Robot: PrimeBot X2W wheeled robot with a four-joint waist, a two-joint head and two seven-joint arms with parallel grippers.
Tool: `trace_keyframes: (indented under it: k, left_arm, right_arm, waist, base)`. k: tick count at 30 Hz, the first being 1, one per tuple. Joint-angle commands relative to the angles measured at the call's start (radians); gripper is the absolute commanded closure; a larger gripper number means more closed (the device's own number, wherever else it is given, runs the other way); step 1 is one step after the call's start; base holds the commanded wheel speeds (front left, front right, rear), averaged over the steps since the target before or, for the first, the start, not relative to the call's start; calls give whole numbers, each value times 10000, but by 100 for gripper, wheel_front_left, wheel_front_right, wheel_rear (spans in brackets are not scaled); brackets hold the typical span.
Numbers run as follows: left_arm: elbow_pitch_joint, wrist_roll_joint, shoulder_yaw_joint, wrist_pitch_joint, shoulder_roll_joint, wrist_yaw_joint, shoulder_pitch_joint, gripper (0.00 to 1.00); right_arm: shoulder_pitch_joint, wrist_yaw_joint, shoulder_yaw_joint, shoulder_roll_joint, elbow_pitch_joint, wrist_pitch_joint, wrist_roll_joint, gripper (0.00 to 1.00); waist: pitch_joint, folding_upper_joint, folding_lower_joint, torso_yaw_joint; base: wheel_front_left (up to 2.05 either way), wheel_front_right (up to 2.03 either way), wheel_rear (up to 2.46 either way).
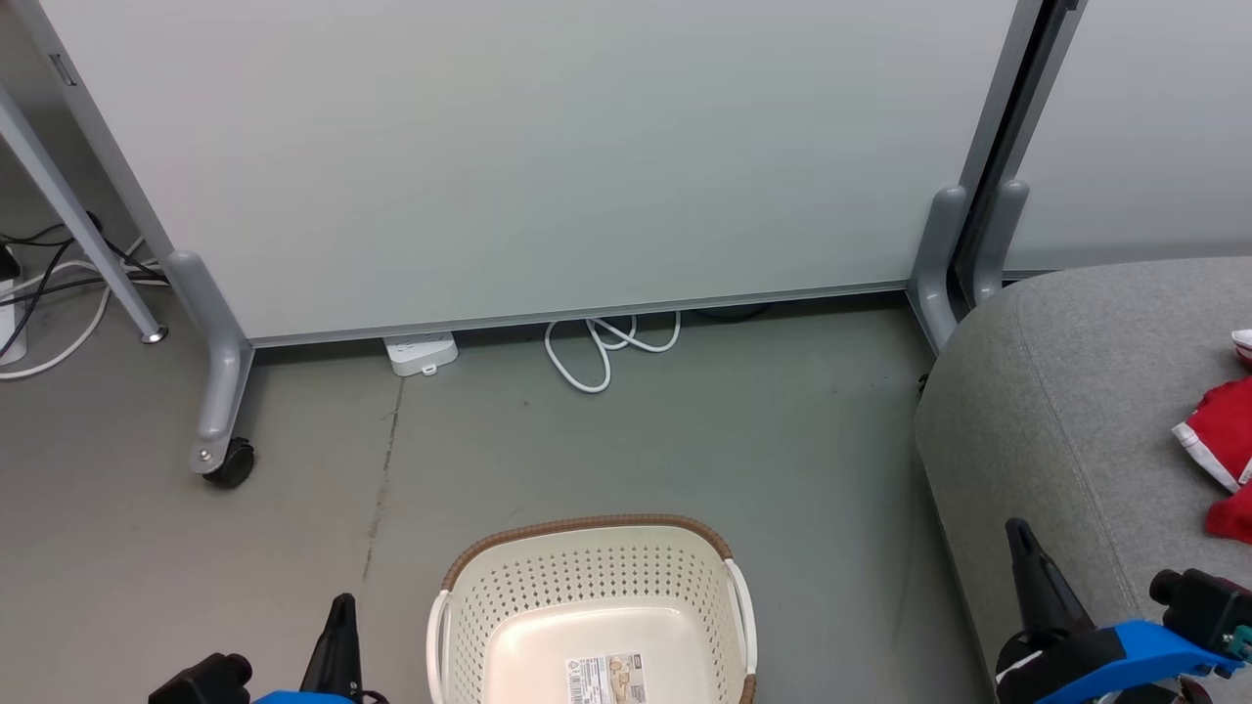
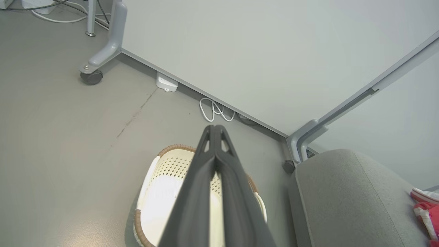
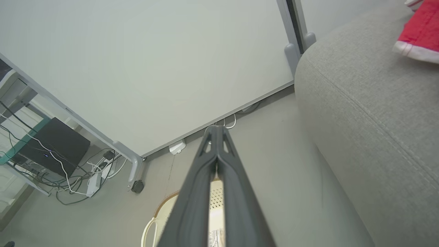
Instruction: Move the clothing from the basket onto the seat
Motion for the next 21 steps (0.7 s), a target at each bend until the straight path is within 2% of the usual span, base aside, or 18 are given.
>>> trace_keyframes:
  k: [1,21]
  left_arm:
    - [-213,-281,78,63,35,-6,-364,100]
    - [-715,-2834,533,798,-27,-12,-631,100]
  right_arm:
    - [-337,2,-25,-53,-120,31,323,100]
    - [-572,3,-78,-79,-56,382,3200,100]
  waist:
    - [1,-1,0,-5]
    - [15,-1,0,-125]
  base:
    - [0,0,0]
    - [0,0,0]
